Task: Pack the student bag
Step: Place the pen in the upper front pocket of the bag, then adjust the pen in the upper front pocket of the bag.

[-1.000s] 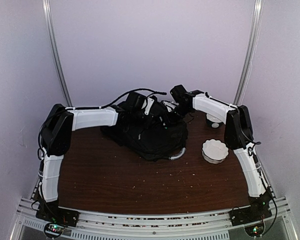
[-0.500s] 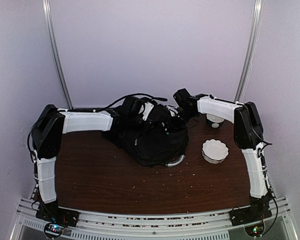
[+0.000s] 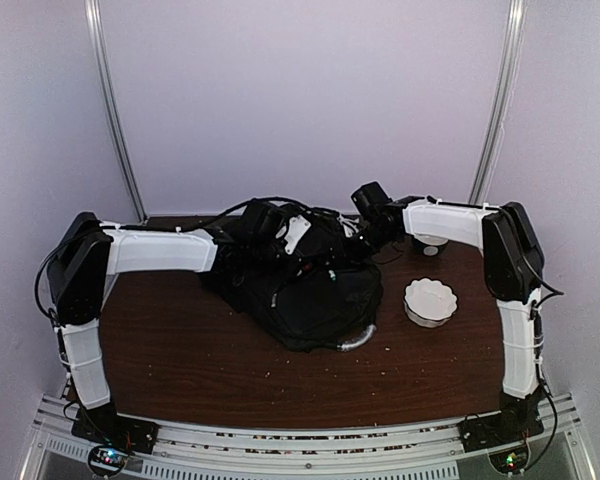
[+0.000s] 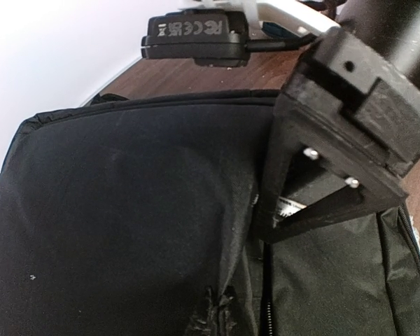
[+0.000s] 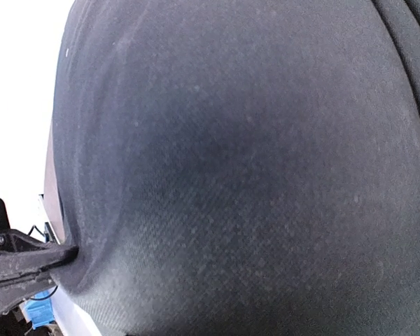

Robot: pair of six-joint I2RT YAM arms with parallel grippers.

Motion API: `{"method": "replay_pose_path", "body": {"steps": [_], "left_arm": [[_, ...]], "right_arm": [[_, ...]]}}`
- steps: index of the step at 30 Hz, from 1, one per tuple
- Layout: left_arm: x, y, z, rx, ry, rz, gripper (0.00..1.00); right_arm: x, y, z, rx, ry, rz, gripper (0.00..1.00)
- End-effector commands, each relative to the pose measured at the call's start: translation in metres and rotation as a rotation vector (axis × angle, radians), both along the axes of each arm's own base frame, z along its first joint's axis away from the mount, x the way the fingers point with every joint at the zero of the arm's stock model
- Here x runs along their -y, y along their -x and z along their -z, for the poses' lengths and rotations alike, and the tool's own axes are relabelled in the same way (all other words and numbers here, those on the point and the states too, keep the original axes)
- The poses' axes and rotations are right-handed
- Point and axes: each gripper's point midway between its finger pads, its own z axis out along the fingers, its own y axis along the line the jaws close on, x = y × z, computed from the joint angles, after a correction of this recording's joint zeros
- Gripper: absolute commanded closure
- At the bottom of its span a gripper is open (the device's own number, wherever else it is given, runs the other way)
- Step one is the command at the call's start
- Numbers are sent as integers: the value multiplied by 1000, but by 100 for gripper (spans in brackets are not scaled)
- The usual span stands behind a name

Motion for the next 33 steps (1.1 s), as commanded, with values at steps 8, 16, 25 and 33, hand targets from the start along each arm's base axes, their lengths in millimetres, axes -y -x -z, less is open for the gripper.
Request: {"method": "replay_pose_path", "body": {"steps": [8,16,25,33], "left_arm": [[11,22,-11,13,19,79,100],[9,21,-13,26,14,75,100],[10,21,-17,33,24,73,100],[12,22,-17,29,31,82,100]], "right_arm": [[19,41,-41,106,-13,-115,51],[27,66,-19,88,37,-222,79],[18,74,9,0,18,-237,94],[14,40,18,73,77,-202,92]]}}
